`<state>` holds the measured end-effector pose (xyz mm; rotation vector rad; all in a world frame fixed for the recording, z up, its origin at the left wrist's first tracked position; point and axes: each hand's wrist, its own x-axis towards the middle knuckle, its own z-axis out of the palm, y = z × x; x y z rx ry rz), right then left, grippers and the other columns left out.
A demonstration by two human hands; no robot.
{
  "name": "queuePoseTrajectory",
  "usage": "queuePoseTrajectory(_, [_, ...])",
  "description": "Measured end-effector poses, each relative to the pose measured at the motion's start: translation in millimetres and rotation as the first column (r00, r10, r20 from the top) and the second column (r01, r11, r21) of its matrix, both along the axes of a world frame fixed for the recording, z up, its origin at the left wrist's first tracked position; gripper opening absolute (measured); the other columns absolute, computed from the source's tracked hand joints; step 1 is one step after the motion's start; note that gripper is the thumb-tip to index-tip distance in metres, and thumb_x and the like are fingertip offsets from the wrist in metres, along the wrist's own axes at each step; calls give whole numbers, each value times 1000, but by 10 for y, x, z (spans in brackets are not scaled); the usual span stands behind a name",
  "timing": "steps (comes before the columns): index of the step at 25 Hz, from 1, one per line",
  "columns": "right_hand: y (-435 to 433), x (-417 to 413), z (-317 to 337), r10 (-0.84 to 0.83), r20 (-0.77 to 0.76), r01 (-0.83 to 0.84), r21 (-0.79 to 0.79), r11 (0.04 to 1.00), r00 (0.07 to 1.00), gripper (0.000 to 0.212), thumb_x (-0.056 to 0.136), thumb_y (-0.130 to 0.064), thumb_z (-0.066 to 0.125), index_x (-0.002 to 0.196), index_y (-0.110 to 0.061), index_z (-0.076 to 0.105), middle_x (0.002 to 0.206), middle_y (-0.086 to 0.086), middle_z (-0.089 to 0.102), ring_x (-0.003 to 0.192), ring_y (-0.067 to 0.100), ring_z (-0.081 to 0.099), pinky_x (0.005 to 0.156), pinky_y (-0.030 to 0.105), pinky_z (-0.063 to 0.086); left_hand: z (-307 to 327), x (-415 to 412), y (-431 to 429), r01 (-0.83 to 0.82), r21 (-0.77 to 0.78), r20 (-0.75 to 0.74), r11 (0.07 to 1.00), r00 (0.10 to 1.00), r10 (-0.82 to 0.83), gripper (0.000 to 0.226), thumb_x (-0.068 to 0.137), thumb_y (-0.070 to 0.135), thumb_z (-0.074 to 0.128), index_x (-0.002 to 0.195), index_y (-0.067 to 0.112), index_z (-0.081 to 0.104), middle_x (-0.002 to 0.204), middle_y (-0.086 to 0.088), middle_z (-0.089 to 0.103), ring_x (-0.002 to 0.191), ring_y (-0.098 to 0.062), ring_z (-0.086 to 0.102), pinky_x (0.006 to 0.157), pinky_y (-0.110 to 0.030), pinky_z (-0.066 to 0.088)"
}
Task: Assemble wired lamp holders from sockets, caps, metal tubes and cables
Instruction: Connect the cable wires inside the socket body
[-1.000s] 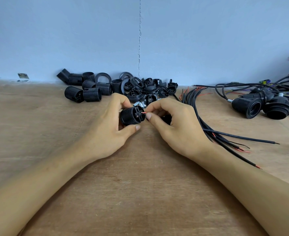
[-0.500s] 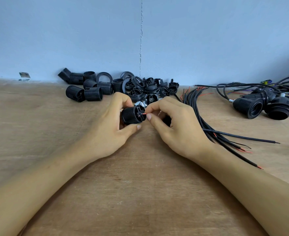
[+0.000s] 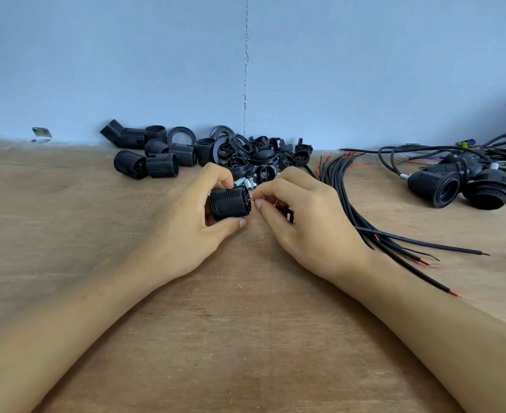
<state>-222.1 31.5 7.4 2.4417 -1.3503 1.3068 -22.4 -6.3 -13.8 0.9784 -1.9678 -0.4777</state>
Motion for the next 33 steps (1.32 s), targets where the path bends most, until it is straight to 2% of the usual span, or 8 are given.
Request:
queuePoseTrajectory(3, [-1,-9,2,14,-51,-15,-7,1000,999,10,93,-6,66,101,-6,73,94,6,62,81,21,59,71,39,51,-15,7,-12,-11,-8,13,1000,1000,11,45,76,34,80,104,42,45,96,11,65,83,-14,61,72,-39,49])
queuePoseTrajectory(6, [-2,-13,0,33,-77,-33,-2,999,996,10,94,-6,65,101,-6,72,96,7,62,82,24,60,71,44,51,-24,14,-21,-18,-5,15,1000,1000,18,46,76,36,80,103,43,45,99,11,65,86,-16,63,74,-43,52])
queuePoseTrajectory(10, [-1,-20,4,56,-83,-56,-5,998,995,9,94,-5,65,101,-5,71,97,8,63,83,26,60,74,45,51,-14,22,-4,-50,-20,23,999,998,51,47,72,43,80,100,47,42,99,14,64,85,-13,64,75,-47,55])
queuePoseTrajectory(15, [13,-33,7,70,-90,-71,-5,997,993,8,94,-5,65,101,-7,71,100,6,62,85,22,60,77,47,51,-1,31,6,-50,14,0,999,999,50,49,68,44,80,102,44,44,104,11,67,92,-20,70,78,-54,58])
queuePoseTrajectory(20, [9,-35,3,53,-40,-52,19,998,998,9,94,-6,66,101,-7,72,100,5,62,86,21,61,78,47,51,25,21,57,-8,-22,18,1000,1000,8,47,76,39,74,115,48,50,114,17,65,92,-15,72,77,-43,61])
queuePoseTrajectory(26, [4,-37,-10,51,31,-53,57,997,998,7,94,-8,67,100,-9,71,99,3,62,85,18,60,76,44,52,33,18,57,13,34,-13,999,1000,-12,42,80,32,71,116,43,53,113,20,64,100,-12,71,83,-45,61])
queuePoseTrajectory(29, [0,-41,-8,55,26,-56,47,997,998,7,94,-8,67,99,-9,71,99,2,62,84,19,60,74,45,52,41,14,68,20,27,-16,999,1000,-20,43,81,32,71,118,45,53,113,22,64,98,-9,72,83,-43,61])
queuePoseTrajectory(33, [4,-33,-4,48,6,-49,20,999,999,7,94,-8,68,99,-9,72,98,2,61,83,19,59,74,45,51,38,9,57,23,11,-9,1000,1000,-23,44,80,32,72,118,46,53,112,15,67,92,-13,73,79,-44,61])
